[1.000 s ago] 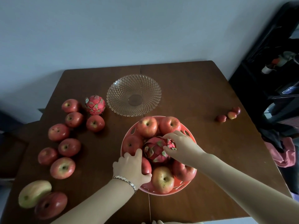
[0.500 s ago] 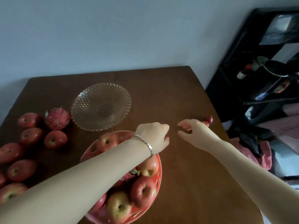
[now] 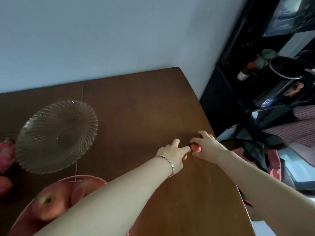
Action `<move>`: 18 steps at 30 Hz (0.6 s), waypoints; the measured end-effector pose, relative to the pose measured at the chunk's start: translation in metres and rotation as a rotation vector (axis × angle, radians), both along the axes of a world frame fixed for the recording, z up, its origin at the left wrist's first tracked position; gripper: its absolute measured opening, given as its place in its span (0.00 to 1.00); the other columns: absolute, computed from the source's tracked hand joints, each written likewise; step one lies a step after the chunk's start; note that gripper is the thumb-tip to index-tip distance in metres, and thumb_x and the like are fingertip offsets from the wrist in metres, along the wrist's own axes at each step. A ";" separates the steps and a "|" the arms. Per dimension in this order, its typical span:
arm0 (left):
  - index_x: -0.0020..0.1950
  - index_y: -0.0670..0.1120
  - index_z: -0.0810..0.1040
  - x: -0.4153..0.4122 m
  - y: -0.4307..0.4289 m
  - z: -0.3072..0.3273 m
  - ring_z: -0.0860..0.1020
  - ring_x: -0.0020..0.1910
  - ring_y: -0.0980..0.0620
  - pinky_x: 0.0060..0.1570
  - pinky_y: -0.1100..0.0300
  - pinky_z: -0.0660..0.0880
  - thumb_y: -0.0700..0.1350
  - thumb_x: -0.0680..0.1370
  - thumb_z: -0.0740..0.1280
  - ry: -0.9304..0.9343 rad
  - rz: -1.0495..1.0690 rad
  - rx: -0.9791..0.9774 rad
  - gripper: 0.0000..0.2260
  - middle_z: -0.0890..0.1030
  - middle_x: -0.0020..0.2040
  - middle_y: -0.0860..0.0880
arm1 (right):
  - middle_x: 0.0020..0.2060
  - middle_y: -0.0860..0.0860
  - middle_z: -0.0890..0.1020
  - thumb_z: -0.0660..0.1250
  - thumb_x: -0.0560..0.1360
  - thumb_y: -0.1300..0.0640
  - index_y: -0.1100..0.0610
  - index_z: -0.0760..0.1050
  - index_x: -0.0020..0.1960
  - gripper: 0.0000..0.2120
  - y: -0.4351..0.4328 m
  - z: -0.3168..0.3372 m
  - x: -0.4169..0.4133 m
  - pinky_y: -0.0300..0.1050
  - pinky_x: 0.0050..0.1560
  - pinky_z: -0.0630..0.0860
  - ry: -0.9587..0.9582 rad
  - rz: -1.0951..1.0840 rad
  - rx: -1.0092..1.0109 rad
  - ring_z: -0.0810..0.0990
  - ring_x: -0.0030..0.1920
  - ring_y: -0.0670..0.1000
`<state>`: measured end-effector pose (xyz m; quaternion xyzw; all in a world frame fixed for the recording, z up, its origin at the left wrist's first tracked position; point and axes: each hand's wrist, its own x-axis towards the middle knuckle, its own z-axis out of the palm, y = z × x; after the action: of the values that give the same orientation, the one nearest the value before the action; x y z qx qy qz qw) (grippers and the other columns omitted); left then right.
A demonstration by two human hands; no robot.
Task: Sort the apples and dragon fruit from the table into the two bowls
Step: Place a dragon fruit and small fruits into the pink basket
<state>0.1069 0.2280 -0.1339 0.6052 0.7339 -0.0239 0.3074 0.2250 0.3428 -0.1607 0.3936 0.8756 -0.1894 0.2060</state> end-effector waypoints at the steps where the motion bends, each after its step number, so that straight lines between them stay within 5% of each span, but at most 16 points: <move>1: 0.64 0.54 0.68 0.002 0.005 -0.008 0.73 0.59 0.42 0.51 0.51 0.71 0.40 0.77 0.60 0.000 -0.044 -0.029 0.17 0.60 0.71 0.47 | 0.70 0.51 0.59 0.65 0.74 0.47 0.43 0.67 0.66 0.21 0.001 -0.004 0.001 0.48 0.60 0.72 0.015 -0.006 0.011 0.61 0.68 0.55; 4: 0.64 0.54 0.68 0.006 0.009 -0.026 0.71 0.59 0.42 0.51 0.52 0.71 0.37 0.76 0.61 0.009 -0.084 -0.064 0.19 0.64 0.68 0.48 | 0.63 0.51 0.64 0.66 0.73 0.46 0.47 0.69 0.62 0.19 -0.001 -0.008 0.004 0.47 0.54 0.74 0.041 -0.066 0.011 0.65 0.61 0.54; 9: 0.60 0.48 0.69 0.003 0.000 -0.016 0.72 0.40 0.44 0.39 0.55 0.70 0.42 0.77 0.59 -0.006 0.081 -0.081 0.12 0.70 0.55 0.44 | 0.50 0.50 0.71 0.63 0.75 0.43 0.51 0.70 0.52 0.13 -0.014 -0.009 0.013 0.43 0.47 0.75 0.245 -0.362 -0.088 0.73 0.49 0.50; 12: 0.55 0.46 0.71 -0.003 -0.018 0.019 0.73 0.38 0.46 0.37 0.57 0.68 0.51 0.78 0.56 -0.118 0.309 -0.049 0.12 0.72 0.45 0.48 | 0.31 0.50 0.74 0.57 0.77 0.42 0.55 0.69 0.41 0.17 -0.033 0.011 0.002 0.44 0.34 0.70 0.522 -0.734 -0.483 0.74 0.32 0.51; 14: 0.47 0.45 0.71 -0.010 -0.042 0.042 0.72 0.34 0.49 0.31 0.59 0.64 0.52 0.78 0.55 -0.218 0.471 0.023 0.12 0.72 0.35 0.50 | 0.25 0.52 0.75 0.55 0.77 0.42 0.55 0.69 0.37 0.19 -0.055 0.034 -0.010 0.41 0.28 0.66 0.649 -0.941 -0.787 0.74 0.28 0.52; 18: 0.44 0.48 0.71 -0.036 -0.117 0.080 0.75 0.38 0.50 0.36 0.57 0.70 0.52 0.78 0.58 -0.200 0.534 0.220 0.10 0.75 0.38 0.51 | 0.27 0.52 0.76 0.58 0.75 0.42 0.56 0.71 0.39 0.18 -0.109 0.077 -0.035 0.37 0.22 0.63 0.708 -0.859 -1.023 0.76 0.31 0.52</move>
<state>0.0711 0.1106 -0.0539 0.4200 0.8314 0.1969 0.3060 0.1902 0.2334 -0.0838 0.4713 0.4621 -0.7509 -0.0224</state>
